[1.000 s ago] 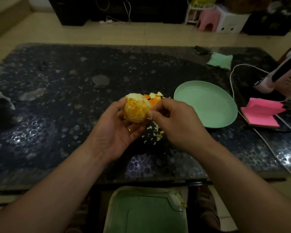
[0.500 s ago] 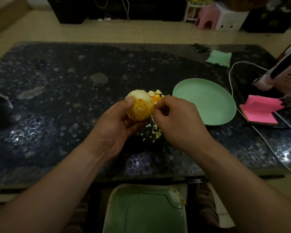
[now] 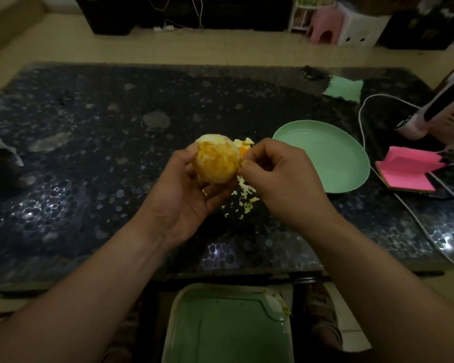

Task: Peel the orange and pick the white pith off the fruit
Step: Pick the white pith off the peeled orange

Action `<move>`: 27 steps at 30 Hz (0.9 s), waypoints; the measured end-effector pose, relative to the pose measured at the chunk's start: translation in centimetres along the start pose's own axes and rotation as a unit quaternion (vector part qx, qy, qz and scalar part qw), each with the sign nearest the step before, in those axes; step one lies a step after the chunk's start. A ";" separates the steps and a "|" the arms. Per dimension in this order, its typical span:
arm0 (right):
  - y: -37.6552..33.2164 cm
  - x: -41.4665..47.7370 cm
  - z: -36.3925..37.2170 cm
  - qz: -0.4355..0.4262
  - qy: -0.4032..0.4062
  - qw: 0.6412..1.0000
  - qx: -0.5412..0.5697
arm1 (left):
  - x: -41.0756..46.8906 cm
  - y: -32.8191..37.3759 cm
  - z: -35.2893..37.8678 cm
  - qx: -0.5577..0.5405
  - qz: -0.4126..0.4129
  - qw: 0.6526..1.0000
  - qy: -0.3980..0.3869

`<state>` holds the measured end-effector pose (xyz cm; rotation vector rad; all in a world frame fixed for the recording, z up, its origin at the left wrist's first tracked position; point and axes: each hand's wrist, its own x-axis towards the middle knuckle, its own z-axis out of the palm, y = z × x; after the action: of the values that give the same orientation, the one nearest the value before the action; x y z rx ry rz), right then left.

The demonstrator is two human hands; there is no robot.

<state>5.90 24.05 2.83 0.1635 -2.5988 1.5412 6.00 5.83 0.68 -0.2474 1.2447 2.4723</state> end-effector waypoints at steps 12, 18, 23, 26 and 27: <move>2.4 0.8 0.6 0.026 -0.070 0.968 -0.240 | 0.0 0.2 -0.6 -0.059 -0.066 0.996 0.014; 2.9 1.2 0.7 0.017 -0.060 0.967 -0.247 | 0.2 0.0 -0.6 -0.070 -0.068 0.994 0.047; 2.4 1.2 0.8 -0.001 -0.021 0.980 -0.200 | 0.3 0.0 -0.4 -0.093 -0.061 0.992 0.062; 1.7 0.9 0.6 -0.007 -0.029 0.992 -0.120 | 0.3 0.1 -0.4 -0.092 -0.062 0.992 0.056; 1.4 0.7 0.6 -0.012 -0.033 0.994 -0.106 | 0.3 0.1 -0.4 -0.091 -0.060 0.993 0.053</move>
<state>4.98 24.17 1.38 0.2277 -2.7790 1.2616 5.68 5.48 0.40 -0.4925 1.0123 2.4963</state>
